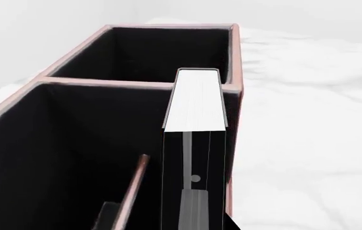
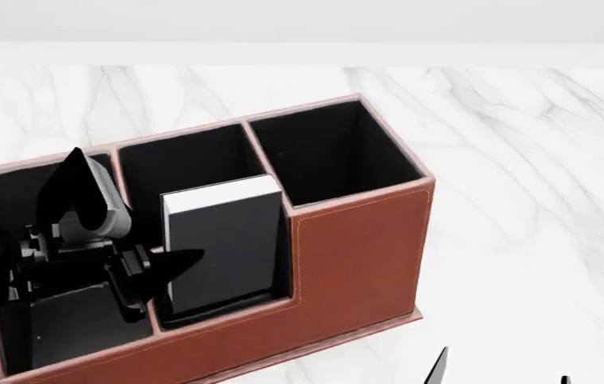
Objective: Pick up the book and place it in the back compartment of the caddy.
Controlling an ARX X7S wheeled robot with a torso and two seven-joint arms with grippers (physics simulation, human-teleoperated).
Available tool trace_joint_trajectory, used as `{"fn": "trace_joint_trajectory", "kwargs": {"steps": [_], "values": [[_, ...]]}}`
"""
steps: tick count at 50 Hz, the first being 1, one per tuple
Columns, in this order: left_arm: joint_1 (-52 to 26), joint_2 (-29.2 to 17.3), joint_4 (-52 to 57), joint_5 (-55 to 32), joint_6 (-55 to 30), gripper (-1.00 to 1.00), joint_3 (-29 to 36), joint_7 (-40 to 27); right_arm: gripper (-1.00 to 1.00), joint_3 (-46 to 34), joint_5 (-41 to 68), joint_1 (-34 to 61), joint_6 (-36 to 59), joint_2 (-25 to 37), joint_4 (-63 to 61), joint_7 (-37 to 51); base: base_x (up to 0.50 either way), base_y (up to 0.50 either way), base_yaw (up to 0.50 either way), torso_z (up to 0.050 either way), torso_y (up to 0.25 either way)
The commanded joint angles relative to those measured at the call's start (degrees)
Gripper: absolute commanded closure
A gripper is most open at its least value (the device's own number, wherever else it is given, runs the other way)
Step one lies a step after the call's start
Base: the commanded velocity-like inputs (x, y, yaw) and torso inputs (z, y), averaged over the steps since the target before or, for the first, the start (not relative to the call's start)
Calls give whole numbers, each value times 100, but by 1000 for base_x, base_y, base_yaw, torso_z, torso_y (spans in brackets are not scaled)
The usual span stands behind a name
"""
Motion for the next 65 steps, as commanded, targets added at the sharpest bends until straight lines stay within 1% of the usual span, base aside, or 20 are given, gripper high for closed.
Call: {"fn": "trace_joint_trajectory", "kwargs": {"steps": [1, 10, 20, 32, 46, 47, 65], "values": [[22, 107, 4, 1076, -140, 100, -1819, 66, -100, -18, -6, -1, 25, 5, -15, 12, 0, 0, 0, 0, 0], [69, 169, 4, 2021, -206, 100, -2807, 172, -100, -29, -10, 14, 25, 7, 0, 16, 0, 0, -1, 0, 1], [81, 190, 3, 2801, -297, 100, -3549, 132, -100, -55, 38, 51, -23, 8, 80, -12, 0, 0, 0, 1, 0], [79, 241, 3, 3345, -418, 100, -4052, 145, -100, -62, 17, 55, -18, 7, 93, 10, 0, 0, 0, 0, 2], [65, 344, 2, 3552, -637, 100, -4397, 109, -100, -76, 26, 73, -9, 17, 110, 14, 0, 0, 0, 0, 1], [66, 354, 2, 3570, -643, -100, -4402, 119, -100, -81, 32, 73, -11, 19, 110, 8, 0, 0, 0, 0, 0], [156, 438, 2, 3634, -560, -100, -4631, 145, -100, -93, 64, 70, -12, 45, 72, 13, 0, 0, 0, 0, 0]]}}
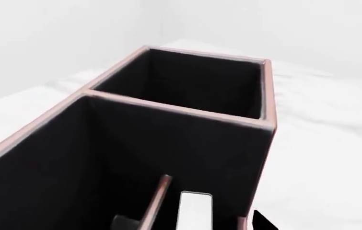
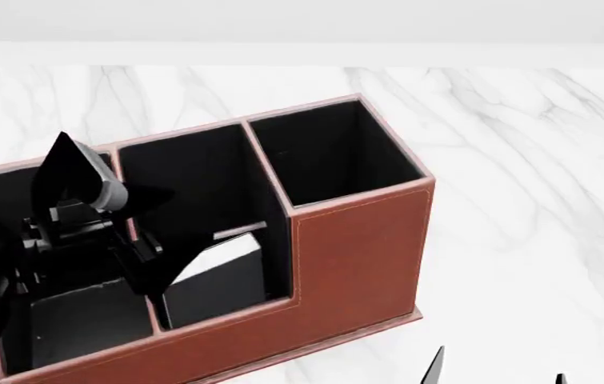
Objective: Pick up the book and place it in the back compartment of the caddy.
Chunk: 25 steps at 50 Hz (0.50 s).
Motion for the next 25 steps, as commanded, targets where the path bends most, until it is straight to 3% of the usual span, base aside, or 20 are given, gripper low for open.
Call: {"fn": "trace_joint_trajectory", "kwargs": {"steps": [1, 7, 15, 18, 21, 25], "values": [[37, 39, -2, 26, 41, -100, -226, 36, -100, -9, 21, -1, -3, 15, -16, 0, 0, 0, 0, 0, 0], [88, 40, -2, 64, 182, -100, -220, 36, -100, -4, 12, 8, 14, 10, 1, 20, 0, 0, 0, 0, 0], [275, -81, 226, -213, 333, -100, -449, 697, -100, -45, -3, 137, 114, -56, 147, 12, 0, 0, 0, 0, 0], [1439, -302, 2668, -462, -1342, -100, -593, 698, -100, -40, -11, 207, 200, -75, 164, 21, 0, 0, 0, 0, 0], [2214, -476, 5175, -793, -2493, -100, -846, 641, -100, -18, -109, 342, 535, -86, -24, 67, 0, 0, 0, 0, 0], [2884, -640, 6953, -1118, -3431, -100, -1129, 525, -100, 35, -320, 483, 1112, -61, -529, 137, 0, 0, 0, 0, 0]]}}
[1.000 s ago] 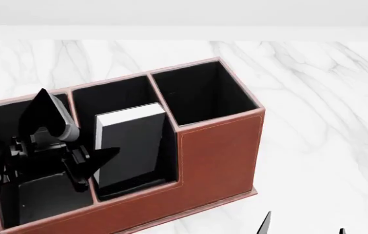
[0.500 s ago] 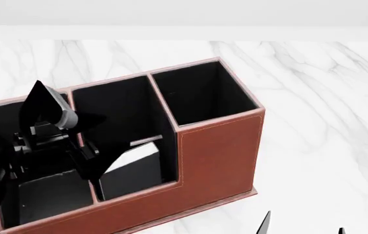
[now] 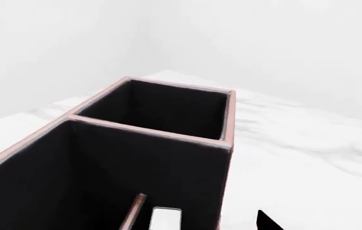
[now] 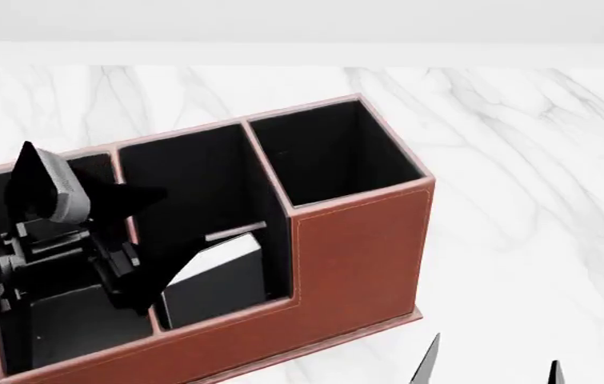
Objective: Pick up the book and place it in the back compartment of the caddy.
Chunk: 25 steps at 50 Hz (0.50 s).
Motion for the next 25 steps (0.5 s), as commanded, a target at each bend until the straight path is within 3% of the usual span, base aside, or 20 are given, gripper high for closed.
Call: {"fn": "trace_joint_trajectory", "kwargs": {"steps": [1, 5, 25], "values": [[1761, -407, 4571, -756, -2396, -100, -627, 32, -100, 68, -284, 312, 920, -4, -631, 104, 0, 0, 0, 0, 0], [2216, -528, 5782, -1039, -2998, -100, -800, 21, -100, 126, -410, 476, 1474, 50, -1156, 99, 0, 0, 0, 0, 0], [2910, -725, 8323, -1995, -4555, -100, -1524, -111, -100, 294, -707, 1174, 3431, 126, -2969, -75, 0, 0, 0, 0, 0]]}}
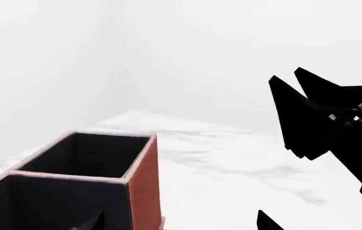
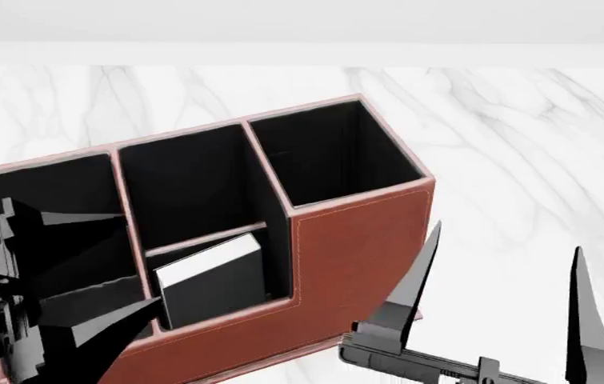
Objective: Pick up the book and place it in the back compartment of the caddy.
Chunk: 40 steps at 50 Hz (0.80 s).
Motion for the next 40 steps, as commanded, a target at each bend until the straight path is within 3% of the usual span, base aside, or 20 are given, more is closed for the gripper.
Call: {"fn": "trace_joint_trajectory", "kwargs": {"steps": [1, 13, 32, 40], "values": [[504, -106, 1900, -695, -1155, -100, -546, -66, -100, 119, -144, 288, 989, 66, -1035, -72, 0, 0, 0, 0, 0], [209, -119, 3380, -1541, -2279, -100, -1317, -263, -100, 271, -249, 361, 1657, 172, -2063, -125, 0, 0, 0, 0, 0], [-970, -129, 4061, -2414, -3762, -100, -1934, -729, -100, 293, -521, 479, 2626, 235, -3663, -296, 0, 0, 0, 0, 0], [-1572, -309, 4188, -3505, -4028, -100, -2132, -1670, -100, 326, -640, 340, 2527, 227, -3879, -358, 0, 0, 0, 0, 0]]}}
